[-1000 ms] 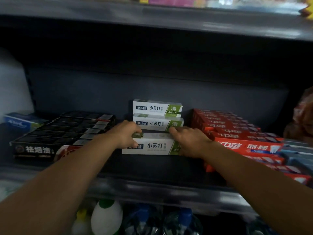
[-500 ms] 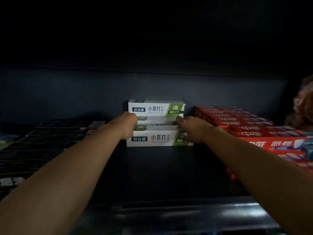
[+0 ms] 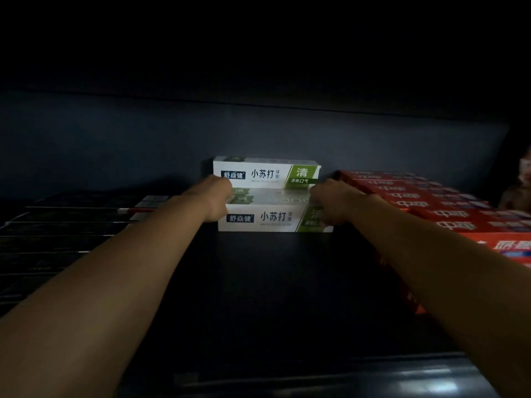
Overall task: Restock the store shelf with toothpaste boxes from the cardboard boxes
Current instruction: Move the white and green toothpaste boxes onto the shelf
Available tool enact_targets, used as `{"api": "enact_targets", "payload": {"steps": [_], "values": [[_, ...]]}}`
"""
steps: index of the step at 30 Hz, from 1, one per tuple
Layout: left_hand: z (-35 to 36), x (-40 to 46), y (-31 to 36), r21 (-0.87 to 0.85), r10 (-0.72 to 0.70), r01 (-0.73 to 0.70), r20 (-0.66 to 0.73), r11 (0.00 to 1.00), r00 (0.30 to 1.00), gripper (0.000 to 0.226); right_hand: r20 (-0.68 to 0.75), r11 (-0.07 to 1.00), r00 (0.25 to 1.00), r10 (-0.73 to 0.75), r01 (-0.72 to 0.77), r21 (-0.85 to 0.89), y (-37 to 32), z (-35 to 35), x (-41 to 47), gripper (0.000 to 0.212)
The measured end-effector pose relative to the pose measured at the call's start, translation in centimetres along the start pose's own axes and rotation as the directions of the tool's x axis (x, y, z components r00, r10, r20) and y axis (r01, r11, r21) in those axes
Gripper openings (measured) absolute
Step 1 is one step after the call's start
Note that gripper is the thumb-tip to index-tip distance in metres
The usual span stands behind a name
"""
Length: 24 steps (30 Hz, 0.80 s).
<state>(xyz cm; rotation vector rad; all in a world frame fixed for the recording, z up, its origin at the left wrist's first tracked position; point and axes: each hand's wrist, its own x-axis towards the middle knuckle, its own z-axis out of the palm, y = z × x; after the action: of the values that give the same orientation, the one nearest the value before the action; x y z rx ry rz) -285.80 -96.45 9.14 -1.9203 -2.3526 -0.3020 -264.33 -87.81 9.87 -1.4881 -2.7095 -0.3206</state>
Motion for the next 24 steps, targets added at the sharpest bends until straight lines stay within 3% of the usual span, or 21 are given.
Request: {"api": "enact_targets", "payload": {"steps": [7,10,14,20,24], "values": [[-0.5,-0.7,-1.0,-0.008,-0.033,0.033,0.025,0.999,0.999,0.033,0.02,0.999,0.999,-0.041,0.041,-0.03,-0.7,-0.7,-0.2,0.055],[-0.3,-0.4,-1.4,-0.033,-0.062,0.063,0.025,0.997,0.998,0.014,0.016,0.998,0.998,-0.053,0.054,-0.029,-0.9,-0.9,-0.1,0.056],[0.0,0.3,-1.2,-0.046,-0.05,0.05,0.011,0.998,0.999,0.035,0.026,0.998,0.999,-0.039,0.04,-0.044,-0.7,-0.8,0.2,0.059],[0.2,0.6,-1.0,-0.059,-0.046,0.047,0.011,0.997,0.999,0.016,0.035,0.998,0.998,-0.042,0.044,-0.052,-0.4,-0.6,0.5,0.056],[0.0,0.3,-0.7,-0.035,-0.037,0.038,0.041,0.999,0.999,0.033,0.033,0.998,0.998,-0.044,0.045,-0.05,-0.3,-0.3,0.4,0.053]]}}
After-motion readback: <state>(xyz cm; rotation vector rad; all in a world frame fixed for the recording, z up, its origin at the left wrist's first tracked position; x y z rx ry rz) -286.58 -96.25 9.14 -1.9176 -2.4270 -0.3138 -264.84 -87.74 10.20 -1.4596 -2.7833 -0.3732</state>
